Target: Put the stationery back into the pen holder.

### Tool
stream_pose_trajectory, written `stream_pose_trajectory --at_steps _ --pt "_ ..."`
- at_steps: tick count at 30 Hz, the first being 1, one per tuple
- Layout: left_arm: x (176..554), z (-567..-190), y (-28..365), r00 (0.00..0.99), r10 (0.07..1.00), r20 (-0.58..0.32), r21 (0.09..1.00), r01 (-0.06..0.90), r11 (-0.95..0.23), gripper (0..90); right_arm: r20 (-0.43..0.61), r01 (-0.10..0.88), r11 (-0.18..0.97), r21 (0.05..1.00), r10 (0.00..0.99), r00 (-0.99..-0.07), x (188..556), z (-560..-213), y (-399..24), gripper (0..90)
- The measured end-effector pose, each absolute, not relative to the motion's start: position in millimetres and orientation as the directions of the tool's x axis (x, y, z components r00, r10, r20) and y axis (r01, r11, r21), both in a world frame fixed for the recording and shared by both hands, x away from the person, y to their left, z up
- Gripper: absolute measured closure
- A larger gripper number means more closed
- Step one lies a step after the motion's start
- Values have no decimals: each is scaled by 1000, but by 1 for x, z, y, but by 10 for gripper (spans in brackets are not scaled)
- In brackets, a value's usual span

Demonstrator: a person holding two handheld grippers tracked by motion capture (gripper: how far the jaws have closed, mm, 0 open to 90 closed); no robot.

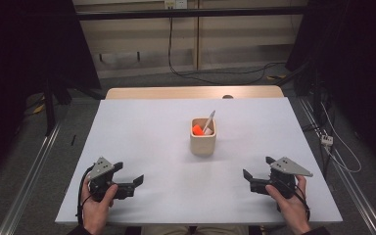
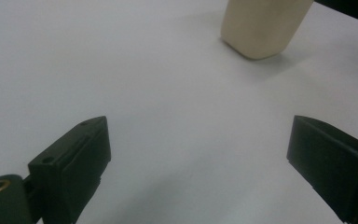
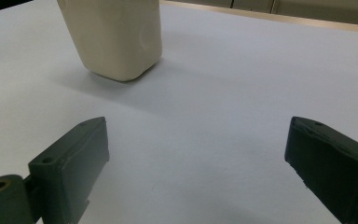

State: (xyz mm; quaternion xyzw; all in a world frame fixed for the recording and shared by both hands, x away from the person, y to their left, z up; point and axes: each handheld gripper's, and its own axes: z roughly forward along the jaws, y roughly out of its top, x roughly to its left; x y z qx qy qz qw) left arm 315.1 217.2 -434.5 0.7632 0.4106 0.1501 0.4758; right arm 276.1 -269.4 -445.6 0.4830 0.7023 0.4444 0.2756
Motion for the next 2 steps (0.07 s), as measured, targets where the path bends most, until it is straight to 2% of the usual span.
stream_pose_trajectory --at_steps 2 --pt "316 -435 217 612 773 -166 848 489 -206 62 37 434 147 889 921 -387 277 -445 -269 60"
